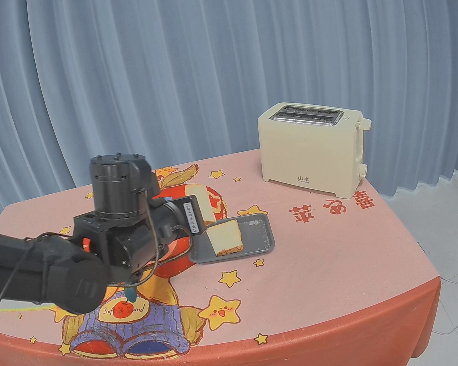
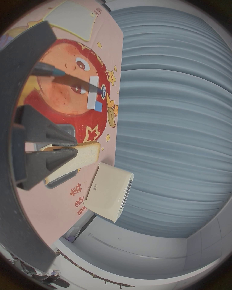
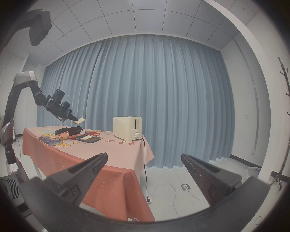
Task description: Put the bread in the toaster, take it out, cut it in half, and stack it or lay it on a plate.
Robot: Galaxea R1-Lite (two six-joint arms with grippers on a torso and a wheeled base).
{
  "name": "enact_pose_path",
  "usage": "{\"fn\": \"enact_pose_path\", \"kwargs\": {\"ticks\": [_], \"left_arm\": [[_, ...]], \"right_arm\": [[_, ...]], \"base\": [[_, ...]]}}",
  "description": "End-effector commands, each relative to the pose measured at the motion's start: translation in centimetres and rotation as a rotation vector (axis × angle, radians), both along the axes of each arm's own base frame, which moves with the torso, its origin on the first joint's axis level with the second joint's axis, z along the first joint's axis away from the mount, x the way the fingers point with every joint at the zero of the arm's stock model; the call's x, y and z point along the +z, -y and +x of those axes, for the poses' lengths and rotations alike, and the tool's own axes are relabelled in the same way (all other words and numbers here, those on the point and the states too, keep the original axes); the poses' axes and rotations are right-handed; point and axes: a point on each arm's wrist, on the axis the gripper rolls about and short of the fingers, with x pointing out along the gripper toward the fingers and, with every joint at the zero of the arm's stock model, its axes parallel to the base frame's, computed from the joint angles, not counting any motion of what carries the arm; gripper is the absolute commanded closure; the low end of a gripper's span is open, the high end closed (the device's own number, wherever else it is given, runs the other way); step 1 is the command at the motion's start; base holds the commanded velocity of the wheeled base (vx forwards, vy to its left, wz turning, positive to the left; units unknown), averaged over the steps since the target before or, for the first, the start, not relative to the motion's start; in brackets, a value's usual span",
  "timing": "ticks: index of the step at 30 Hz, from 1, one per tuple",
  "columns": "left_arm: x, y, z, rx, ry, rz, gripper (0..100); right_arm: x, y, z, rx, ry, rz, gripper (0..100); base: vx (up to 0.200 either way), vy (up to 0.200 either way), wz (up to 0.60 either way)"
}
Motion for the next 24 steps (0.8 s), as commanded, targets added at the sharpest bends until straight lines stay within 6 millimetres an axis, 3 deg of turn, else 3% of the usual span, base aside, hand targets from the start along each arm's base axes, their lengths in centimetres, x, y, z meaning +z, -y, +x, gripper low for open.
{"fn": "enact_pose_path", "kwargs": {"ticks": [1,8,24], "left_arm": [[-3.4,2.1,3.2,-0.002,-0.046,0.025,100],[-3.7,2.7,4.6,-0.005,-0.045,0.02,100],[-6.6,2.3,3.8,0.013,-0.15,0.036,100]], "right_arm": [[-0.4,0.0,0.0,0.0,0.001,0.0,0],[-0.4,0.0,0.0,0.0,0.001,0.0,0],[-0.4,0.0,0.0,0.001,0.001,0.0,0]], "base": [[0.0,0.0,0.0],[0.0,0.0,0.0],[0.0,0.0,0.0]]}}
